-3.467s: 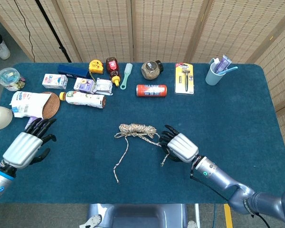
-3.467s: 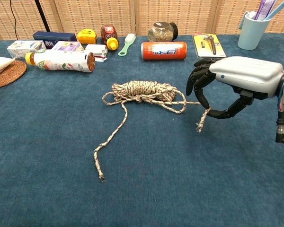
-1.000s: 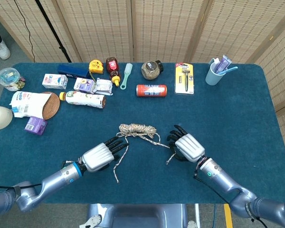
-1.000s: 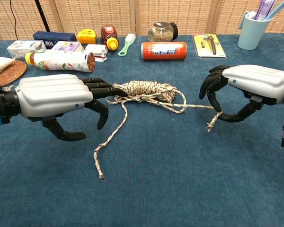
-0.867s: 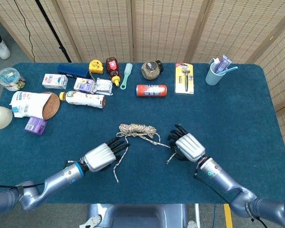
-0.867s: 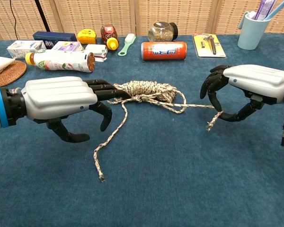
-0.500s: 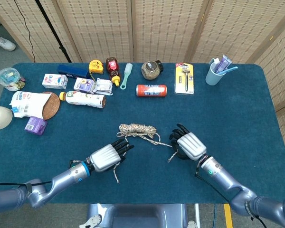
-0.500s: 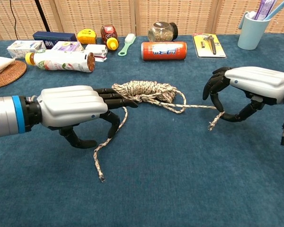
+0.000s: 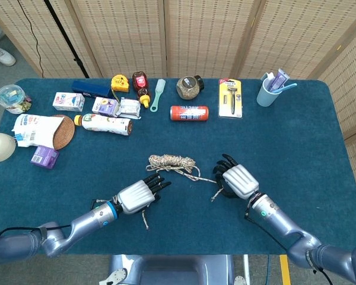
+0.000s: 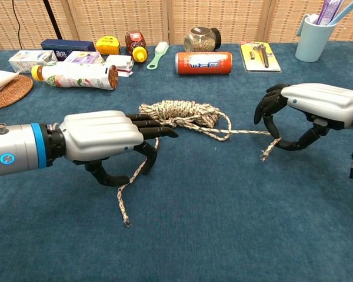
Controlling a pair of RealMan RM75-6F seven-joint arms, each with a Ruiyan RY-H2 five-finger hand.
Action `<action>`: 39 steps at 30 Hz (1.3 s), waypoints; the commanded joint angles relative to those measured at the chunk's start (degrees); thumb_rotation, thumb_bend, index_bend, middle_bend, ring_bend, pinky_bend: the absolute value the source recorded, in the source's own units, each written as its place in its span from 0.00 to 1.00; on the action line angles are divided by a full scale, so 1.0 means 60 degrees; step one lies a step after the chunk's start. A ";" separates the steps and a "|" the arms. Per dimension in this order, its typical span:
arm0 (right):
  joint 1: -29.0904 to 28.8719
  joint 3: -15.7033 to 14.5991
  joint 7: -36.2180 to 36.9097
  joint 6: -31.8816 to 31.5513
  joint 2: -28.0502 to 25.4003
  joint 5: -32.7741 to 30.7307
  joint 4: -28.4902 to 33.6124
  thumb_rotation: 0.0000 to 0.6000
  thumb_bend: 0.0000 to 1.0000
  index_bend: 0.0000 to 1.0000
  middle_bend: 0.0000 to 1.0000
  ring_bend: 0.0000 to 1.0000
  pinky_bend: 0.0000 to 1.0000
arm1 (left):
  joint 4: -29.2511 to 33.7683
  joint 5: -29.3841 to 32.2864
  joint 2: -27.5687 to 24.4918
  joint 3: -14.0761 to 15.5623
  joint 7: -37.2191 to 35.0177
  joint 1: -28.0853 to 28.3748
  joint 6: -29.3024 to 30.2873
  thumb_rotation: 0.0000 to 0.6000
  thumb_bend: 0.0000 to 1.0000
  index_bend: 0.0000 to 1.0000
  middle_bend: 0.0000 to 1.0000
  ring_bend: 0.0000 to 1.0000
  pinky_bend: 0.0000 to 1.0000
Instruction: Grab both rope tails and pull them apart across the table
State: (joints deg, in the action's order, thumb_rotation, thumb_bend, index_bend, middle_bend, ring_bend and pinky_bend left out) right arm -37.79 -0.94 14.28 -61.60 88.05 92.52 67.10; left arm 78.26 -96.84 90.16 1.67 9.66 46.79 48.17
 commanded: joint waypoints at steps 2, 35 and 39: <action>0.0011 0.0002 0.0039 -0.0011 0.0025 0.0003 -0.0054 1.00 0.39 0.63 0.32 0.18 0.00 | -0.0055 0.0064 0.0073 0.0016 -0.0023 0.0023 0.0020 1.00 0.31 0.46 0.00 0.00 0.00; 0.0126 0.0005 0.0184 -0.0037 0.0040 -0.0043 -0.0222 1.00 0.39 0.64 0.33 0.19 0.00 | -0.0254 0.0448 0.0396 0.0086 0.0200 0.0222 0.0081 1.00 0.32 0.48 0.00 0.00 0.00; 0.0127 0.0015 0.0222 -0.0034 0.0052 -0.0045 -0.0255 1.00 0.39 0.64 0.33 0.19 0.00 | -0.0246 0.0549 0.0434 0.0063 0.0232 0.0245 0.0045 1.00 0.32 0.47 0.00 0.00 0.00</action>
State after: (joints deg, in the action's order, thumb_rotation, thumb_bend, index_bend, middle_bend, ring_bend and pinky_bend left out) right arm -37.03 -0.86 15.61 -61.80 88.35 92.26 65.58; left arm 76.76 -93.60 92.73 2.07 11.02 48.23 48.49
